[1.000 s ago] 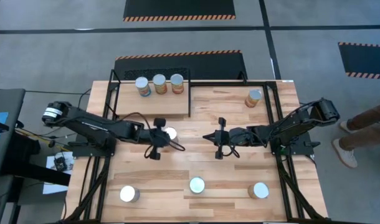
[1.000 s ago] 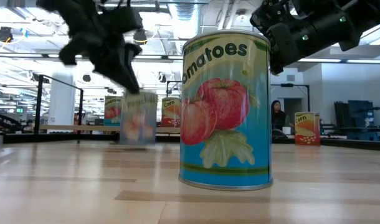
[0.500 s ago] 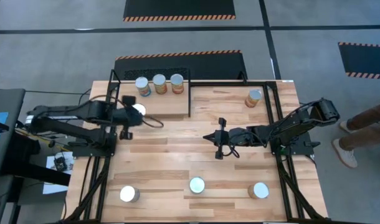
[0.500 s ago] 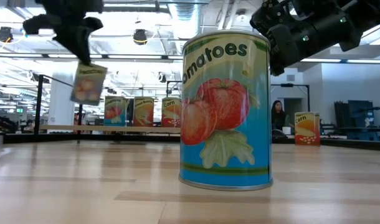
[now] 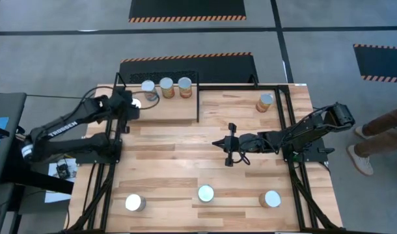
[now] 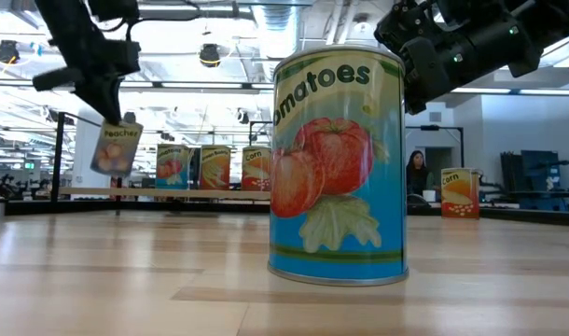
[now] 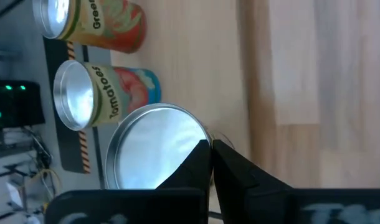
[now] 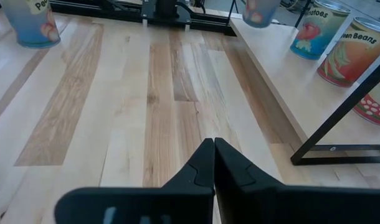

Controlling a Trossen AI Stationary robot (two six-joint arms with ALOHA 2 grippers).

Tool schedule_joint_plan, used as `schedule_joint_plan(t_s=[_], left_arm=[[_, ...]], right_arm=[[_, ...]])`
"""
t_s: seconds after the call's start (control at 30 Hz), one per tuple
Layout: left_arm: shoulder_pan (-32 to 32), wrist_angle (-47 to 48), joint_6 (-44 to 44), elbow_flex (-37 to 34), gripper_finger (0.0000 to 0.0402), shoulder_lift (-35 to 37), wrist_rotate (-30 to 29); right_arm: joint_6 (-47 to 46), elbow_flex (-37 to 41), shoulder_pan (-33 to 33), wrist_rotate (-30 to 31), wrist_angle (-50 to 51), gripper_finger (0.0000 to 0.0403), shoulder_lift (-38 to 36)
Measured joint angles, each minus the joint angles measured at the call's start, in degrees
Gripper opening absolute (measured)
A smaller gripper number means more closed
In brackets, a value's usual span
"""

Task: Pick and place cans onto a shelf
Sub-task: Put the top middle canned peaches on the shelf

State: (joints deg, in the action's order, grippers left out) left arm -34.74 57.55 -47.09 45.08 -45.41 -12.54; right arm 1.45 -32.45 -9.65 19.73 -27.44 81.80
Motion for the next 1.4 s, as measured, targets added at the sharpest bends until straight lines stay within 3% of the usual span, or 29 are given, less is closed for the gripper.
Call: schedule_joint_plan(t_s=[0.23,1.1,1.4], left_arm=[[-9.2,-5.1,-8.3,-1.9,0.0000,-0.7,3.6],[-13.0,-11.2,-10.4,-1.9,0.0003,-4.5,6.6],[-13.4,-13.7,-10.7,-6.7,0.0006,-3.9,5.7]], right_arm=[[0.0,0.0,0.0,0.0,0.1,0.0017,0.0],[0.0,0.0,-0.5,-0.1,0.5,0.0016,0.0],[0.0,0.0,-0.5,-0.1,0.5,0.0016,0.0]])
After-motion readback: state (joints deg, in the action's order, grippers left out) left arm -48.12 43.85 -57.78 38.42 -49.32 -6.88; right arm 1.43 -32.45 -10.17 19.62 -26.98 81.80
